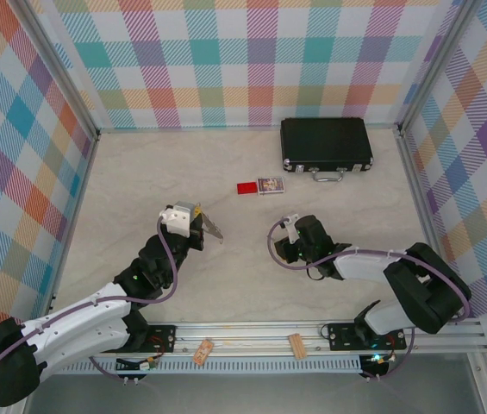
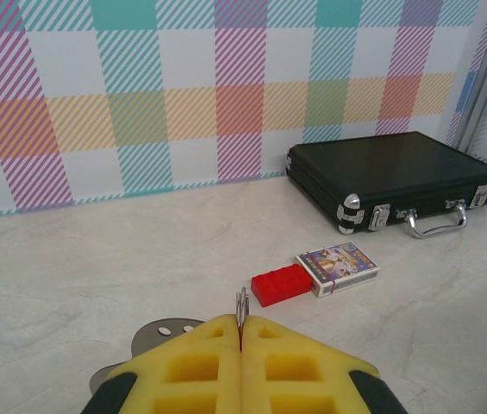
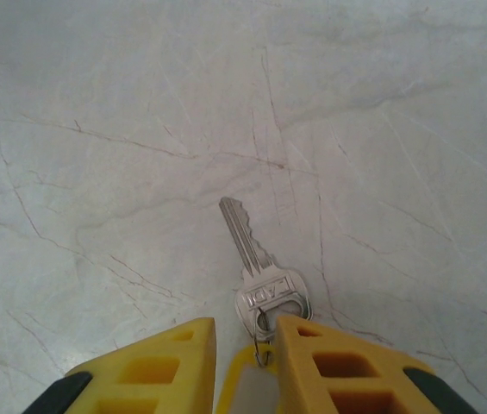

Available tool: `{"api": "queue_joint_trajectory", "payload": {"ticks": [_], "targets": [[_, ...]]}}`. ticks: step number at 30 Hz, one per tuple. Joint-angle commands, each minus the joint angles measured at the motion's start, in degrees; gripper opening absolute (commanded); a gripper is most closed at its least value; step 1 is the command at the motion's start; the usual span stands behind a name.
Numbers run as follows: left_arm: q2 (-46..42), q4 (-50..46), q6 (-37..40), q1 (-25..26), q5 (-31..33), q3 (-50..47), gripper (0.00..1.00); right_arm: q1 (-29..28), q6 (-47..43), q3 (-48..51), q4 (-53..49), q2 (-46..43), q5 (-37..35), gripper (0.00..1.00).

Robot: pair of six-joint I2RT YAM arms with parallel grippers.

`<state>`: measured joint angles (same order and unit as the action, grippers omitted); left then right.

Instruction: Put the keys on the keyring

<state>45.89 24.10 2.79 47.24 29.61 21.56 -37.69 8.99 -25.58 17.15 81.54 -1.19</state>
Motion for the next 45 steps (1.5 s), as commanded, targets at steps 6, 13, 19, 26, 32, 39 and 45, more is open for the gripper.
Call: {"api": "queue_joint_trajectory", "payload": {"ticks": [6,13,19,26,32,39,45], "targets": [[-1.4,2.4,-0.4,0.4,0.0,0.1,0.00,-0.3,1.1,0.3,2.5,2.0,-1.1,0.22],[-1.6,2.3,-0.3,0.4,0.0,0.1,0.00,-0.3,0.8,-0.8,2.8,4.3,-1.5,0.17],[-1.8,2.2,-0.3,0.4,0.2,0.0,0.00,-0.3,0.5,-1.0,2.4,4.1,-1.9,0.08],[-1.8,2.2,-0.3,0.4,0.1,0.1,0.00,-0.3,0.5,-2.9,-2.9,1.3,-2.2,0.00],[-2.5,2.0,-0.3,0.4,0.2,0.0,0.00,-0.3,0.2,-13.1,-19.9,1.9,-3.8,0.00],[-3.7,1.6,-0.1,0.5,0.5,-0.1,0.00,-0.3,-0.5,-21.6,-33.0,3.3,-2.4,0.00],[-4.1,1.5,-0.2,0.5,0.4,-0.2,0.00,-0.3,0.4,-20.4,-29.6,6.7,-2.4,0.00]]}}
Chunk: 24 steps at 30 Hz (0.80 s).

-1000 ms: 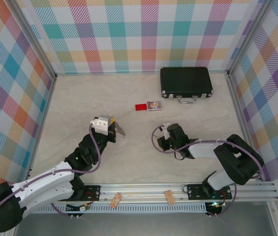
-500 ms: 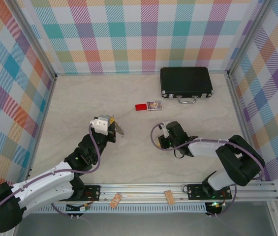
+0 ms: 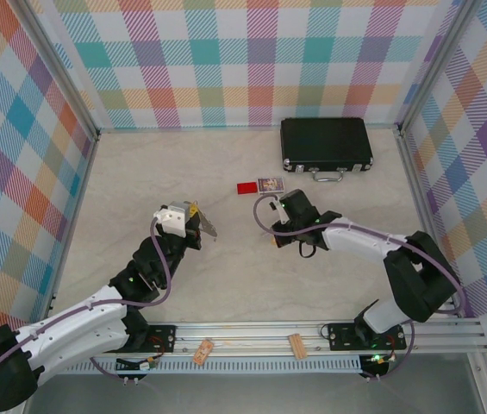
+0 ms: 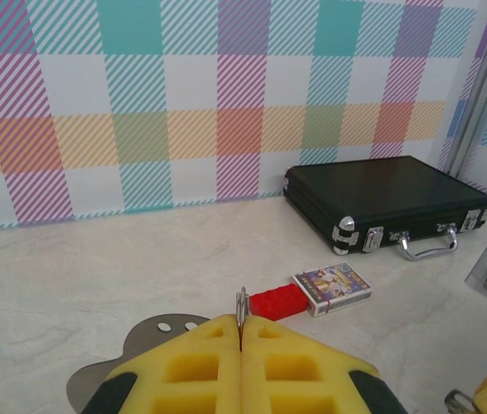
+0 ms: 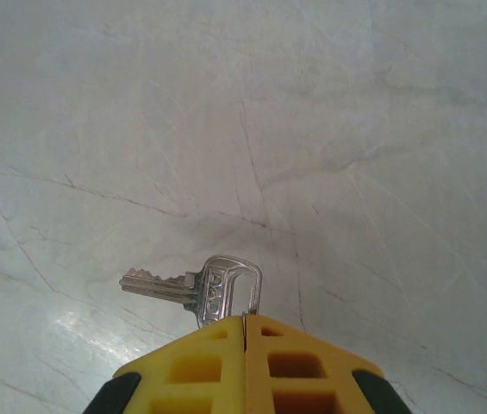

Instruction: Put the keys on the keyring

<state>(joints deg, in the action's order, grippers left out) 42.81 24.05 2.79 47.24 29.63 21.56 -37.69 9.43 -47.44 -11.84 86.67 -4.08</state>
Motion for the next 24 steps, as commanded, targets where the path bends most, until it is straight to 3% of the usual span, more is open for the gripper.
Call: {"api": "queue_joint_trajectory", "payload": {"ticks": [1,10,13,24], "targets": [[-1.1,1.5,-0.2,0.4,0.4,-0.2,0.00,-0.3,0.5,2.7,2.0,2.1,0.6,0.00],[-1.0,1.5,-0.4,0.5,0.2,-0.2,0.00,-0.3,3.2,9.5,15.2,4.2,0.6,0.00],[-1.0,1.6,-0.4,0.5,0.1,-0.2,0.00,-0.3,2.7,10.6,16.0,3.8,0.2,0.10],[-0.4,1.7,-0.5,0.5,0.0,-0.1,0.00,-0.3,2.2,12.3,16.2,-1.5,0.0,0.22]]}}
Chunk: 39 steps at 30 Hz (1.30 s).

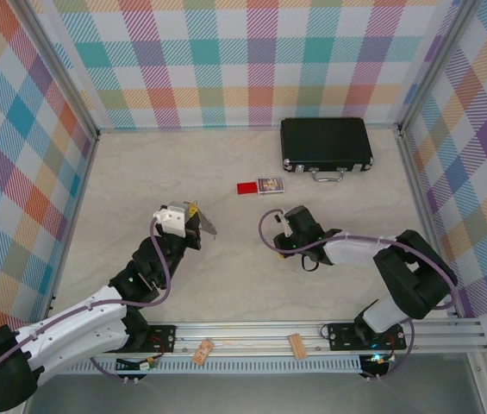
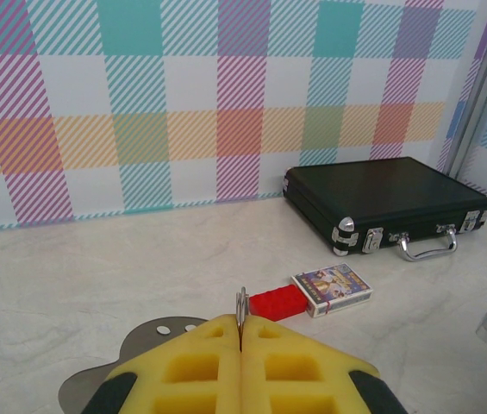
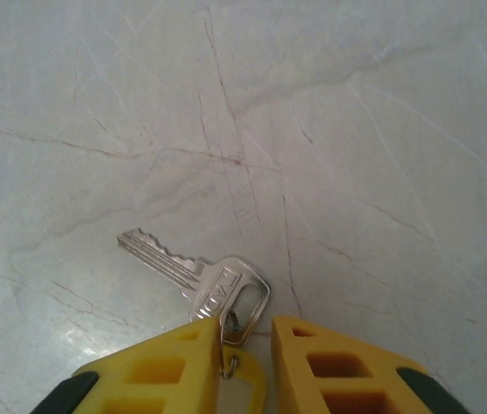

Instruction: Put the keys on the keyring

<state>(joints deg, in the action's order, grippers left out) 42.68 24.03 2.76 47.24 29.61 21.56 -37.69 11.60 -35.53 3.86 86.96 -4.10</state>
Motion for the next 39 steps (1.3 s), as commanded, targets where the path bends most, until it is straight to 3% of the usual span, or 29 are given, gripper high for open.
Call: {"api": "queue_joint_trajectory", "payload": {"ticks": [1,24,29,31,35,39], "targets": [[-0.2,1.7,-0.5,0.5,0.0,-0.1,0.00,-0.3,-0.1,0.5,0.8,-1.9,0.1,0.22],[-0.5,1.6,-0.4,0.4,-0.1,-0.1,0.00,-0.3,-0.1,0.4,1.0,1.0,0.4,0.14],[-0.5,1.6,-0.4,0.5,-0.1,-0.1,0.00,-0.3,-0.3,0.2,0.6,0.7,0.3,0.00],[-0.5,1.5,-0.4,0.5,-0.2,-0.1,0.00,-0.3,-0.4,-0.1,0.0,0.4,0.5,0.00],[-0.6,1.5,-0.5,0.5,-0.3,-0.1,0.00,-0.3,-0.5,-2.9,-4.9,-0.2,-0.2,0.00],[-0.7,1.5,-0.5,0.5,-0.1,-0.1,0.00,-0.3,-0.8,-10.3,-17.1,1.7,-2.0,0.00]]}}
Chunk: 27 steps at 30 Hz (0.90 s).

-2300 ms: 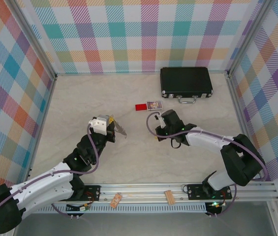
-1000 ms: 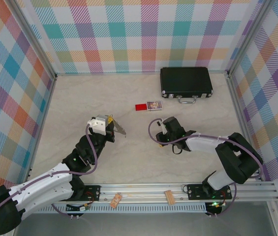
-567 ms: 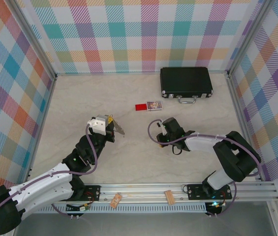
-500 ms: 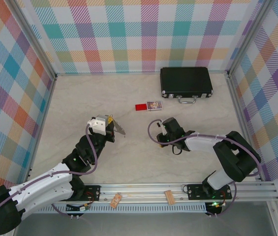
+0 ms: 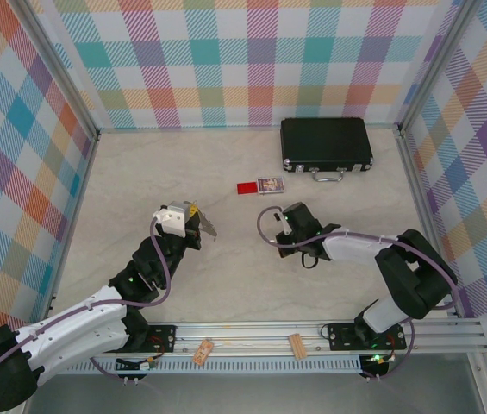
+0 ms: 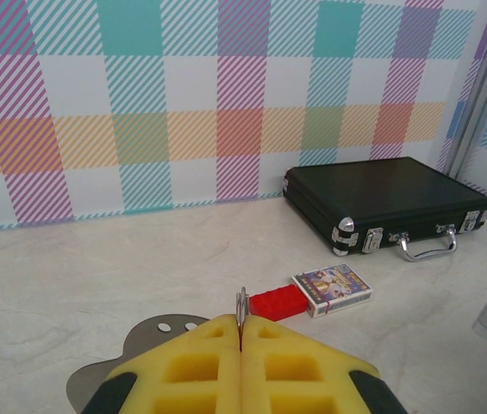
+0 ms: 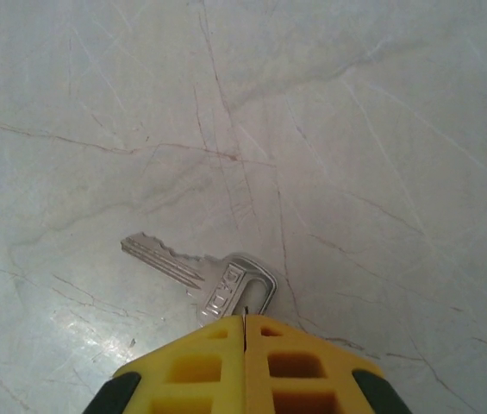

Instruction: Put the keys on the keyring

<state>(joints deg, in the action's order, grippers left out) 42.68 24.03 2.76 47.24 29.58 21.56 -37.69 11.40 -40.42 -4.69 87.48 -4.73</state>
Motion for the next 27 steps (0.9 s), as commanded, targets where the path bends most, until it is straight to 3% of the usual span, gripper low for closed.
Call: {"api": "queue_joint_trajectory", "payload": {"ticks": [1,8,13,23,27], "targets": [[-0.7,1.5,-0.5,0.5,0.0,-0.1,0.00,-0.3,-1.0,-8.0,-12.1,2.4,-1.4,0.00],[-0.9,1.4,0.0,0.4,0.7,-0.2,0.00,-0.3,-4.4,-24.2,-34.5,11.5,-0.6,0.00],[-1.3,1.5,0.0,0.5,0.7,-0.3,0.00,-0.3,-5.6,-31.4,-44.7,13.5,-0.3,0.00],[-1.9,1.3,-0.4,0.5,0.4,-0.3,0.00,0.1,-7.9,-46.1,-46.8,19.2,-2.3,0.00],[-2.1,1.2,-0.4,0.5,0.2,-0.3,0.00,0.2,-8.3,-46.4,-43.7,22.4,-3.1,0.00]]}}
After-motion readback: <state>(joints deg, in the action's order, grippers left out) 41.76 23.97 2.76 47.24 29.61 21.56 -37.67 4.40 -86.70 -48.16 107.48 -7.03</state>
